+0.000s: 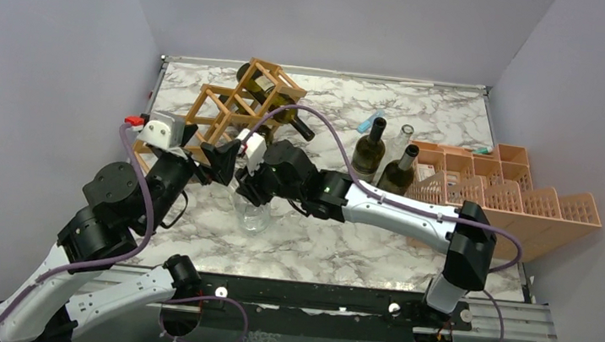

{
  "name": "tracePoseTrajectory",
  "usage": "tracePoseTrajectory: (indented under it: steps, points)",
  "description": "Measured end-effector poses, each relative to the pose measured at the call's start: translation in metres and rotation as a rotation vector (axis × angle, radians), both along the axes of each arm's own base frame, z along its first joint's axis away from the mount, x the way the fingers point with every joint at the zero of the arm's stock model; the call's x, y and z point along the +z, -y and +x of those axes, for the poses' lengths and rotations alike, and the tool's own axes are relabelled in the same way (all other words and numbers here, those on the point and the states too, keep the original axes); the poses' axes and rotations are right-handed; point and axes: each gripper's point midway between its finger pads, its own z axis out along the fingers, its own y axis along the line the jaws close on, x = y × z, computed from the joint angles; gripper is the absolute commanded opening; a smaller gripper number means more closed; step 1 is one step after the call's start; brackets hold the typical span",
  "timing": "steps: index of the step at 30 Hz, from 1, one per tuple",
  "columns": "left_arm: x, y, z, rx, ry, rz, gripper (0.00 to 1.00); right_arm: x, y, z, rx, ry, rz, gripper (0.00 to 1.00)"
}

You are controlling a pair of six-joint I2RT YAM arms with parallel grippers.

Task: Put the wine bottle on the wine rack

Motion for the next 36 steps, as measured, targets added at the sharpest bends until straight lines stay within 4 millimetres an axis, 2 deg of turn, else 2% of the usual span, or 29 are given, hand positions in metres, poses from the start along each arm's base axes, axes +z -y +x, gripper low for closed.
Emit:
tracePoseTrajectory:
  steps: [5, 10, 12, 17, 22, 28, 36]
  points:
    - [-0.006, 0.006, 0.003, -0.005, -0.022, 0.002, 0.99, 0.001, 0.015, -0.005, -0.016, 0.029, 0.040, 0.01]
    - [-0.016, 0.012, 0.006, -0.010, -0.049, 0.003, 0.99, 0.000, 0.053, -0.013, -0.073, 0.044, 0.084, 0.01]
    - [-0.026, 0.017, 0.009, -0.015, -0.068, 0.007, 0.99, -0.001, 0.069, -0.015, -0.105, 0.041, 0.090, 0.01]
    - [-0.059, 0.034, 0.017, -0.034, -0.135, 0.026, 0.99, -0.011, 0.107, -0.025, -0.182, 0.000, 0.092, 0.01]
    - [-0.107, 0.056, 0.028, -0.045, -0.234, 0.054, 0.99, -0.027, 0.137, -0.038, -0.234, -0.079, 0.055, 0.01]
    - [-0.161, 0.079, 0.036, -0.059, -0.353, 0.093, 0.99, -0.058, 0.165, -0.055, -0.286, -0.192, -0.038, 0.01]
    - [-0.203, 0.092, 0.043, -0.046, -0.450, 0.108, 0.99, -0.125, 0.205, -0.077, -0.345, -0.303, -0.222, 0.01]
